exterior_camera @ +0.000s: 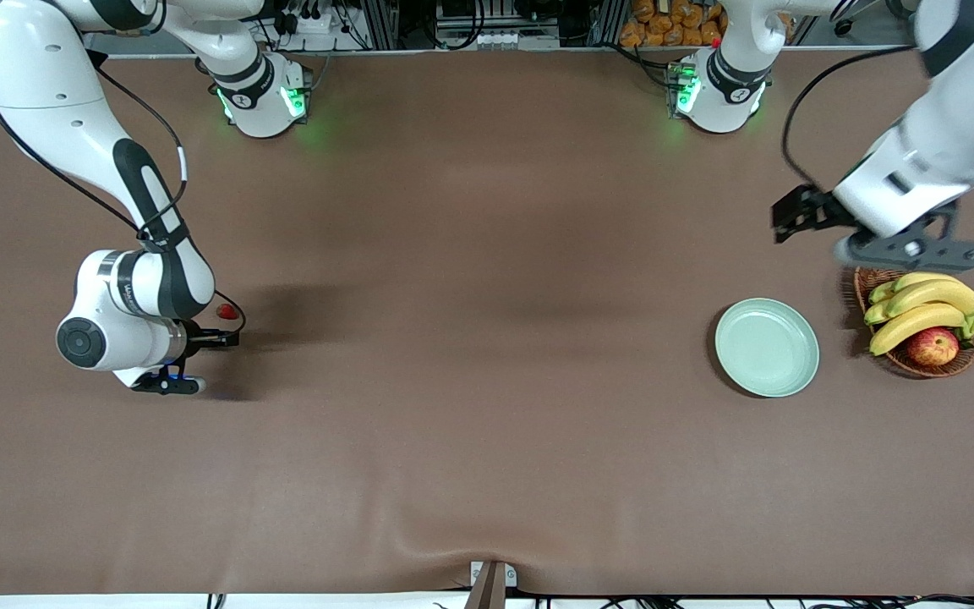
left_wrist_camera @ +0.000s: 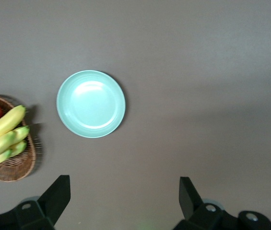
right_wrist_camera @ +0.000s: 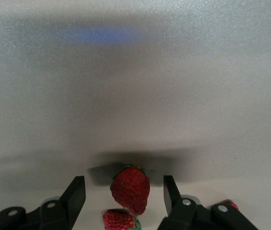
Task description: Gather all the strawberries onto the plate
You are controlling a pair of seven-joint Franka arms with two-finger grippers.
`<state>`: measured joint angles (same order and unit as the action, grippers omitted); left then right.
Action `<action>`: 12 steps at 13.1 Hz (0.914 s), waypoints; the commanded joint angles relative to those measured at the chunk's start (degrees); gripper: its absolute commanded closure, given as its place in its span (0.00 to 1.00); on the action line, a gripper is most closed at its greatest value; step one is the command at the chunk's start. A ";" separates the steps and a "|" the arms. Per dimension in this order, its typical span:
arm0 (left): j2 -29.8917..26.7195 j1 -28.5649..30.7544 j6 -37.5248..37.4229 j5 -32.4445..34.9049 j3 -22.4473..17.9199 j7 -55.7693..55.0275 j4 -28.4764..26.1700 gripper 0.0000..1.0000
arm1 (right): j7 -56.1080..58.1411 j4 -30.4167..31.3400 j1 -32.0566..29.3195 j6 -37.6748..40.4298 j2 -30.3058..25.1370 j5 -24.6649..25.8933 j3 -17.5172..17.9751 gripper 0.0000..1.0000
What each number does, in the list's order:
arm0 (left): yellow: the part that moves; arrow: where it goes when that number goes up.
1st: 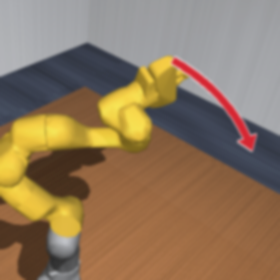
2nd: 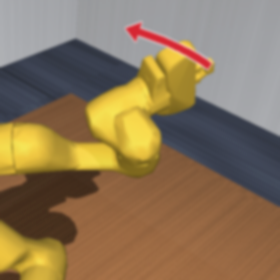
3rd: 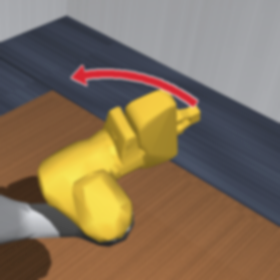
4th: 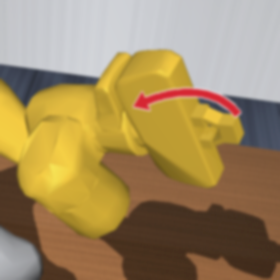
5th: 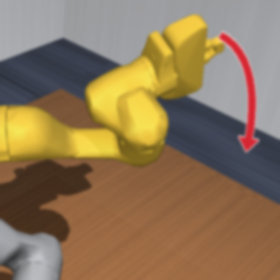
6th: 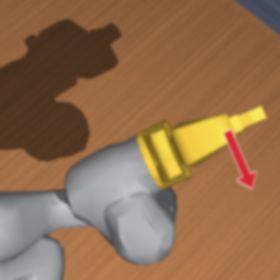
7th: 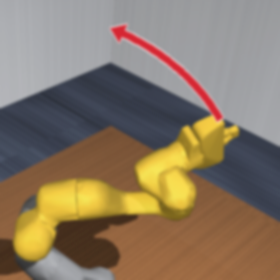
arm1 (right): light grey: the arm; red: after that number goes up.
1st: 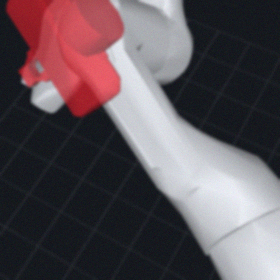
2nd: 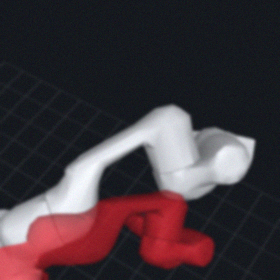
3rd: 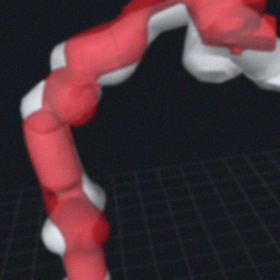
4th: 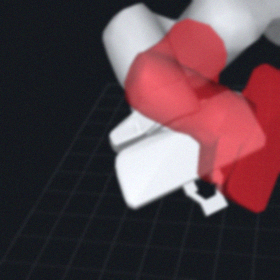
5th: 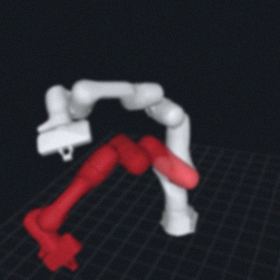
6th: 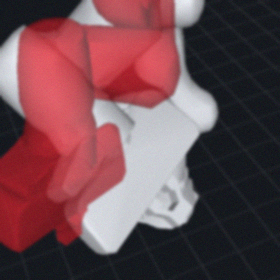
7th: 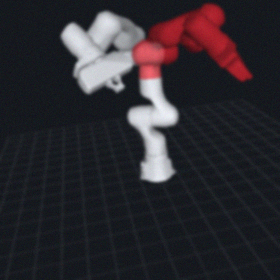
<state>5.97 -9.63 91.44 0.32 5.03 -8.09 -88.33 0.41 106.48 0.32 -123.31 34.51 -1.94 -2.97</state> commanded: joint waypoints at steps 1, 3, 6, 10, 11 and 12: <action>3.25 -2.58 2.51 -0.41 0.25 -4.55 0.61 0.00 | 0.55 0.66 -0.05 0.00 -0.50 0.18 0.07 0.48; 5.53 -4.95 4.27 -0.41 0.16 -7.97 0.70 0.00 | 0.55 0.05 0.12 -0.70 -0.50 0.27 0.07 0.73; 9.31 -8.47 9.01 -0.50 0.25 -15.61 1.14 0.00 | 0.56 -1.36 0.21 -0.70 -0.59 0.27 0.07 0.96; 13.45 -11.38 14.11 -0.50 0.25 -21.17 1.23 0.00 | -0.06 -6.71 6.51 0.09 -1.73 -3.66 0.77 1.00; 14.15 -11.64 14.29 -0.59 0.34 -22.14 1.32 0.00 | -0.84 -7.33 9.50 0.09 -1.64 -8.65 0.77 1.00; 14.77 -12.51 14.38 -1.46 0.34 -23.62 1.41 0.00 | -2.77 -7.51 13.09 -0.35 -1.38 -15.83 0.77 1.00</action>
<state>19.52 -21.08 105.69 0.21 5.63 -29.47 -88.30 0.02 99.64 7.17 -124.06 33.61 -9.78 -1.79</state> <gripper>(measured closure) 0.000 0.692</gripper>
